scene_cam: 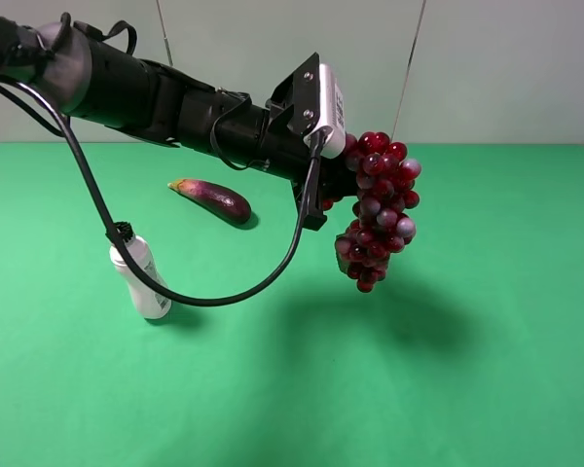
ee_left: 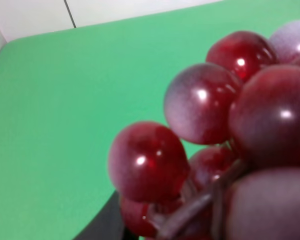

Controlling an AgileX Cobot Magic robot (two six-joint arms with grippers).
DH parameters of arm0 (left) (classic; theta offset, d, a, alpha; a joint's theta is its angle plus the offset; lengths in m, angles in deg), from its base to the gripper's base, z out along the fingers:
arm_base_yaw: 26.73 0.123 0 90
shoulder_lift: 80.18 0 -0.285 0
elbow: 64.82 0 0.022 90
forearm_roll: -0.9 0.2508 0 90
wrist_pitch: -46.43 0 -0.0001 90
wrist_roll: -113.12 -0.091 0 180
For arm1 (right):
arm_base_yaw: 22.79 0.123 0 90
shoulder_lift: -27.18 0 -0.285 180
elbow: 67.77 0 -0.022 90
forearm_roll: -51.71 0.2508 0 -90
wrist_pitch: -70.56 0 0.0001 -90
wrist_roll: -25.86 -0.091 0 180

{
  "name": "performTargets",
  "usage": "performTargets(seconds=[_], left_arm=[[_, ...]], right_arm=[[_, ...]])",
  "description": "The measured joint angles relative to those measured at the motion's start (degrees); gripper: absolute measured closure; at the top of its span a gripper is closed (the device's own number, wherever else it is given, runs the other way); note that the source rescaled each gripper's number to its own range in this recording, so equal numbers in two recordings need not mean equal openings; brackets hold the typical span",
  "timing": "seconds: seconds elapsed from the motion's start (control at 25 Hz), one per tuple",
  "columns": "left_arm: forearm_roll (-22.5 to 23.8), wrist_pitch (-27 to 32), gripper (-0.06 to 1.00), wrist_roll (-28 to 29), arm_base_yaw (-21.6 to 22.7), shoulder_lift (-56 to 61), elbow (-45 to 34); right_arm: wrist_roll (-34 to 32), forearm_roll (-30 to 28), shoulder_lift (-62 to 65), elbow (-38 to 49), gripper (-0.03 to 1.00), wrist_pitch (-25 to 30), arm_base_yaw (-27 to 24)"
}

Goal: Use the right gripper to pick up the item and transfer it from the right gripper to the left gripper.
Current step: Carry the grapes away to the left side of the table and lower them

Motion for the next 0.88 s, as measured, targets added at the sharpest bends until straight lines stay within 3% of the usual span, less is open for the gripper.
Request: performTargets(seconds=[0.24, 0.88], left_arm=[[0.0, 0.0, 0.93, 0.0, 0.0, 0.0, 0.0], [0.0, 0.0, 0.93, 0.0, 0.0, 0.0, 0.0]], right_arm=[[1.69, 0.24, 0.19, 4.41, -0.03, 2.49, 0.0], [1.16, 1.85, 2.7, 4.61, -0.03, 2.42, 0.0]])
